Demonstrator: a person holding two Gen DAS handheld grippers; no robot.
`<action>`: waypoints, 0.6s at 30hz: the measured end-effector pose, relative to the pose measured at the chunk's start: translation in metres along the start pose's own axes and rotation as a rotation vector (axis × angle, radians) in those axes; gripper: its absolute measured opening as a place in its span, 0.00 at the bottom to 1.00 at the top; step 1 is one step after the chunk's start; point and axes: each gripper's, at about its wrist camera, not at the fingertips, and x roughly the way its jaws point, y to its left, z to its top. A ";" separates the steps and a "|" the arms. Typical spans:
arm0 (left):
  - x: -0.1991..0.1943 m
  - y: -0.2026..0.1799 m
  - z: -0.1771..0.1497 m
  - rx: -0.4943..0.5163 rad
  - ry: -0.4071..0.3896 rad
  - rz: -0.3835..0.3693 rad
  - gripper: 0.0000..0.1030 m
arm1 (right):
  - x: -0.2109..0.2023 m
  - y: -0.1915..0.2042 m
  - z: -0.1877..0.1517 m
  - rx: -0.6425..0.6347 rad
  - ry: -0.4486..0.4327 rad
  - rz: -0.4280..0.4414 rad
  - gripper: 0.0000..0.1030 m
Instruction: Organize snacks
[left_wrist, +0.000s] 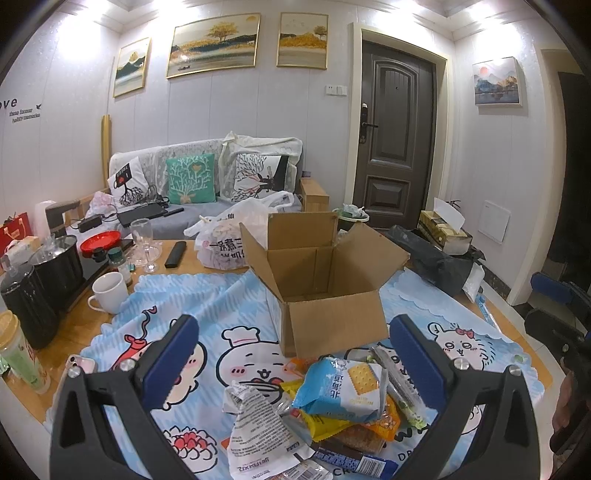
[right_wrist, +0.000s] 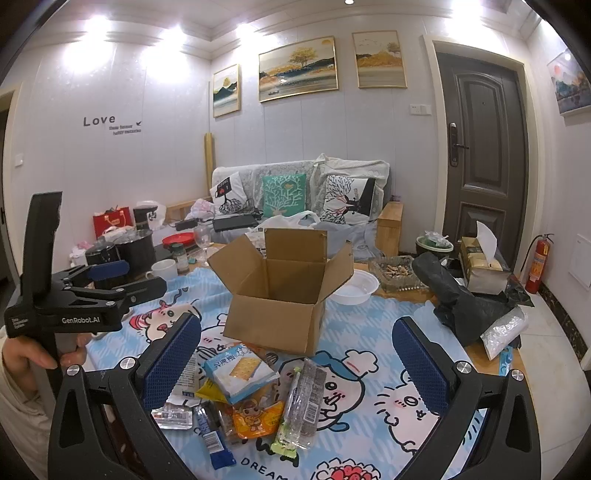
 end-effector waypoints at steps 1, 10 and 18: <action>0.001 0.000 -0.001 0.000 0.001 0.000 1.00 | 0.000 0.000 0.000 0.000 0.000 0.000 1.00; 0.002 -0.001 -0.002 0.001 0.002 -0.001 1.00 | -0.001 0.001 -0.001 -0.001 0.004 0.001 1.00; 0.005 -0.001 -0.005 0.002 0.009 -0.027 1.00 | -0.001 0.004 -0.002 -0.002 -0.002 -0.001 1.00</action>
